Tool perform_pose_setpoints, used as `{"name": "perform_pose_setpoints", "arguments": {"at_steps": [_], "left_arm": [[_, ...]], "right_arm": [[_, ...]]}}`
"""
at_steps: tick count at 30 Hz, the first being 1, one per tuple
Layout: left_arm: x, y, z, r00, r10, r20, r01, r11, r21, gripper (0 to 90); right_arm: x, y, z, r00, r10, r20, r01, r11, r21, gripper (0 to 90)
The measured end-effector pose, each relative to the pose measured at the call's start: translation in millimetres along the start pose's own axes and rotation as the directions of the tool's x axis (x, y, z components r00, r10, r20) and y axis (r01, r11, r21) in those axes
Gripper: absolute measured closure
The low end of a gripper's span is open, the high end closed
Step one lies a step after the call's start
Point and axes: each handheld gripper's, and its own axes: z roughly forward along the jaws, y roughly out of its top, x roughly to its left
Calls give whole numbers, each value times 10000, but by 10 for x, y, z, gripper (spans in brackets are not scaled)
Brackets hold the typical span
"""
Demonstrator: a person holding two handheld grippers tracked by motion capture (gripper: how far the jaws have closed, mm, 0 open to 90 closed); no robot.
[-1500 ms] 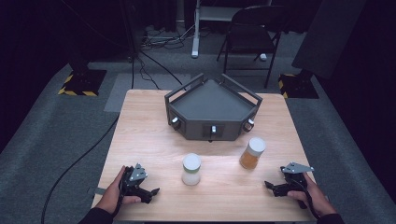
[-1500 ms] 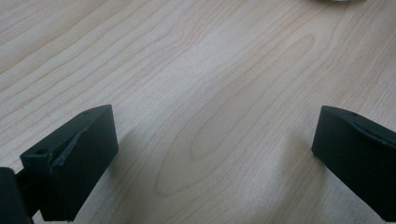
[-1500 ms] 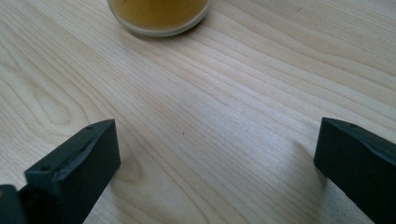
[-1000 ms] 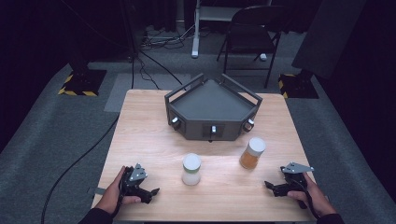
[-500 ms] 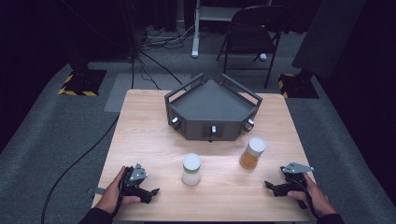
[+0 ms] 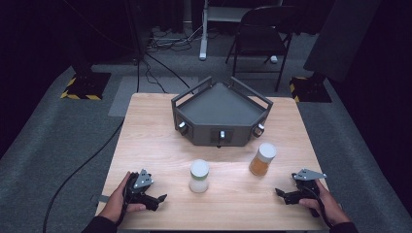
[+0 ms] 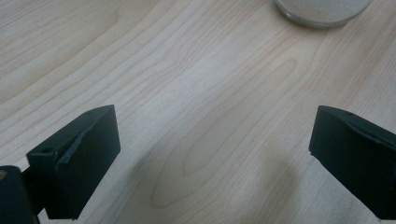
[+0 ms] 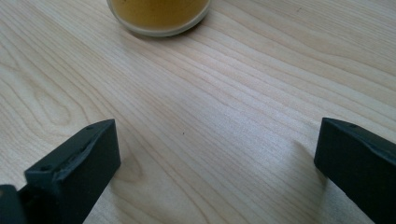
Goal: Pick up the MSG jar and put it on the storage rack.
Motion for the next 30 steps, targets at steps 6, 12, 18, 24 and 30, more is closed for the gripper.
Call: {"name": "perform_pose_setpoints", "arguments": {"at_steps": [6,12,18,24,30], "left_arm": [[-25,18,-15,10000,87,28,-87,9999,-140,17],[-49,51,-25,9998,197,65,-196,9996,-217,17],[-76,91,-42,9996,242,107,-238,9990,-390,17],[-91,122,-45,9993,328,158,-322,9987,-401,16],[-108,156,-43,9991,368,200,-358,9982,-477,16]], "right_arm": [[0,0,0,10000,0,1,0,10000,0,2],[0,0,0,10000,-1,0,1,10000,-1,2],[0,0,0,10000,0,1,0,10000,0,2],[0,0,0,10000,3,1,-3,10000,1,2],[0,0,0,10000,0,1,0,10000,1,2]]}}
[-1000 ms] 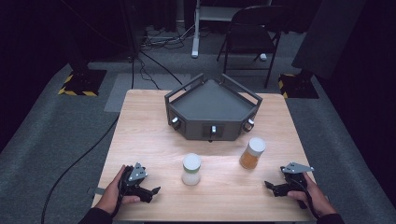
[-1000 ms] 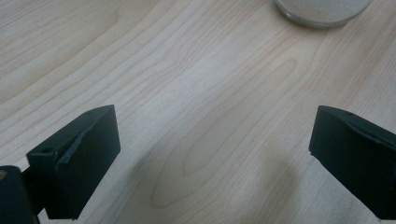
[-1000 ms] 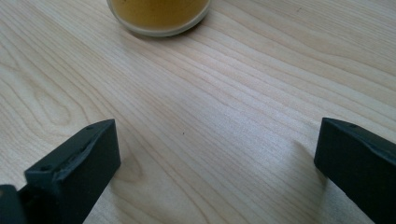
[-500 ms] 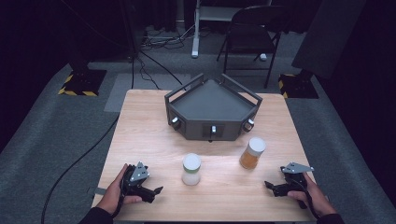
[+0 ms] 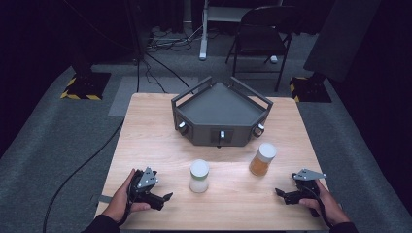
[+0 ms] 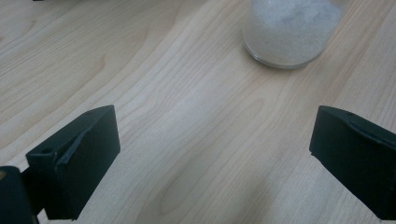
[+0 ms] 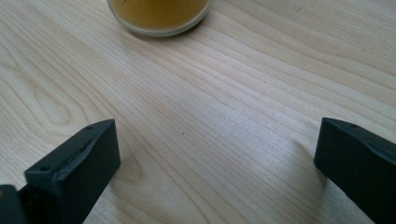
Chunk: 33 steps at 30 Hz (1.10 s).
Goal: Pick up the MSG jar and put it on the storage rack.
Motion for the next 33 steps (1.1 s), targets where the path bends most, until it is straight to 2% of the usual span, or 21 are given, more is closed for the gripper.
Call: {"name": "perform_pose_setpoints", "arguments": {"at_steps": [13,33], "left_arm": [[-40,97,47,9990,254,368,-249,9996,-130,16],[-63,238,126,9940,393,1018,-329,9974,-645,16]], "right_arm": [[2,0,0,10000,8,8,-8,10000,1,2],[2,0,0,10000,6,7,-6,10000,0,2]]}}
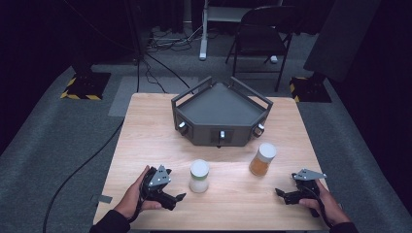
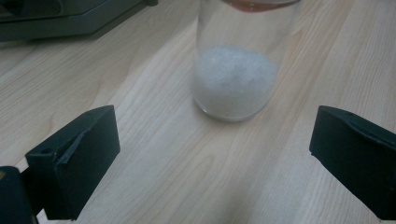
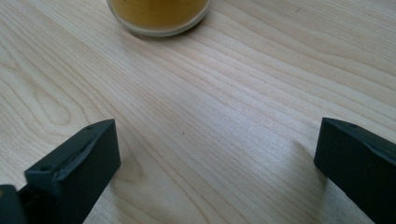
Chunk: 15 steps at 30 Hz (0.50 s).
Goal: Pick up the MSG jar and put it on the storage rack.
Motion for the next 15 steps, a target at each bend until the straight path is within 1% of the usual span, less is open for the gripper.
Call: {"name": "perform_pose_setpoints", "arguments": {"at_steps": [6,12,15], "left_arm": [[-7,42,29,9999,42,121,-41,9999,-114,14],[-46,63,109,9999,84,103,-80,9995,-310,15],[-44,92,152,9997,110,227,-102,9994,-341,14]], "right_arm": [[2,0,0,10000,9,5,-9,10000,1,2],[1,0,0,10000,8,4,-8,10000,1,2],[1,0,0,10000,6,3,-6,10000,0,2]]}}
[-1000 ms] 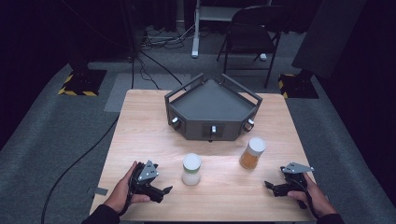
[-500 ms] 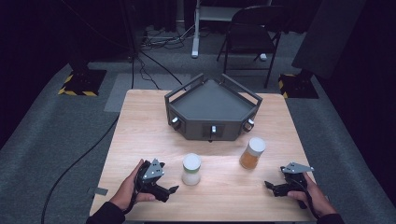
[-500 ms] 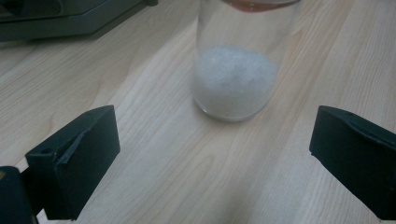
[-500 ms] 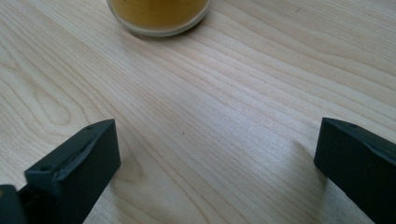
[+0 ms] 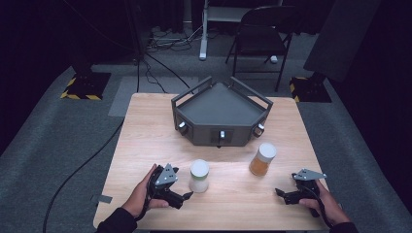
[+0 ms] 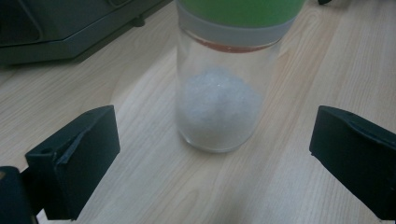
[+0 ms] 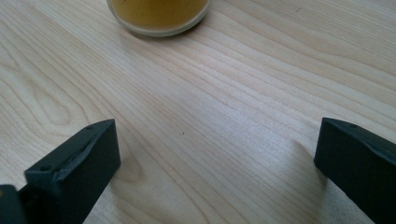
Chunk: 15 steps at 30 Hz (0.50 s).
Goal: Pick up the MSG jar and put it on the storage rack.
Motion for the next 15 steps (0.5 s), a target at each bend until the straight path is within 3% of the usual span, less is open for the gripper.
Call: {"name": "perform_pose_setpoints", "arguments": {"at_steps": [8,15], "left_arm": [[6,83,135,9994,-24,332,28,9999,-121,15],[18,95,234,9992,-166,366,174,9997,-199,15]], "right_arm": [[0,0,0,10000,1,-1,-1,10000,0,2],[0,0,0,10000,0,0,0,10000,0,2]]}}
